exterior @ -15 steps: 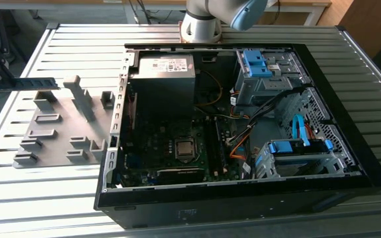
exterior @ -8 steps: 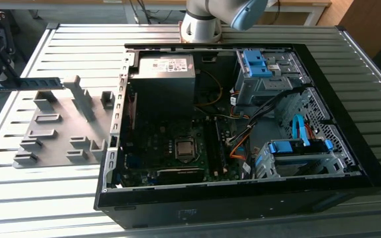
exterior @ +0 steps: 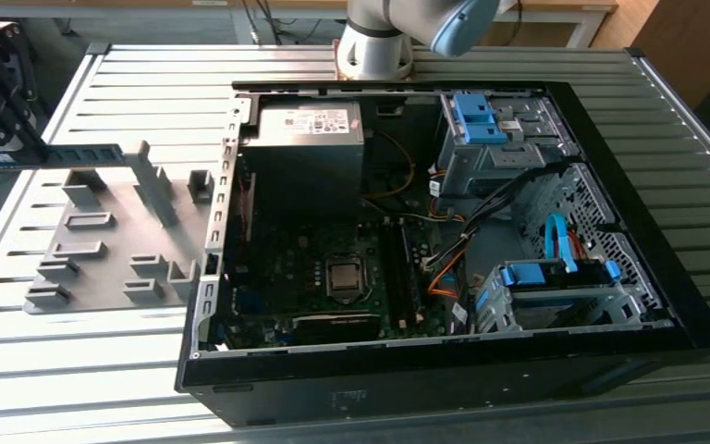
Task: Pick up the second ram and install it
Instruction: 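Pick up the second ram and move it above second insertion slot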
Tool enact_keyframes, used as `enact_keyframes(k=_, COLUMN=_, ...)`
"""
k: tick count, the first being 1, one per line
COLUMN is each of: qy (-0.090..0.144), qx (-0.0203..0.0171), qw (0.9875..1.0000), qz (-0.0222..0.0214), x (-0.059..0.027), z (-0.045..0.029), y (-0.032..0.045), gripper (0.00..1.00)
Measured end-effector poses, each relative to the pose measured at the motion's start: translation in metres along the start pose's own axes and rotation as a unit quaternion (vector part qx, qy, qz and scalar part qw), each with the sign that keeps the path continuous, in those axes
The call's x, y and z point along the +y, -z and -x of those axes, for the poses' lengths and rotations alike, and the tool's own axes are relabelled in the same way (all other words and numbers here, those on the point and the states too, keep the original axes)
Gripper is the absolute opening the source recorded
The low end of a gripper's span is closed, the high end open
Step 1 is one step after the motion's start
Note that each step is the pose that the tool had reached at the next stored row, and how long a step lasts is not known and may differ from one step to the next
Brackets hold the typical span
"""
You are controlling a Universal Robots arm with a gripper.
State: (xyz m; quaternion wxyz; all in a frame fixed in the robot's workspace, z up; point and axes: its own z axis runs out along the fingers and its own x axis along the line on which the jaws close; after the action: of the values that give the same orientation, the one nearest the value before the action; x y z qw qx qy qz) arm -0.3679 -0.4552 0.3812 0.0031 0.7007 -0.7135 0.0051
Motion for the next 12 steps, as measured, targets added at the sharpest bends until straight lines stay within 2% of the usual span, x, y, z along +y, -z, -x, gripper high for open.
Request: enact_keyframes(k=12, qy=0.0, qx=0.0, qw=1.0, qz=0.0, x=-0.0121, z=0.0002, y=-0.0001, gripper=0.14)
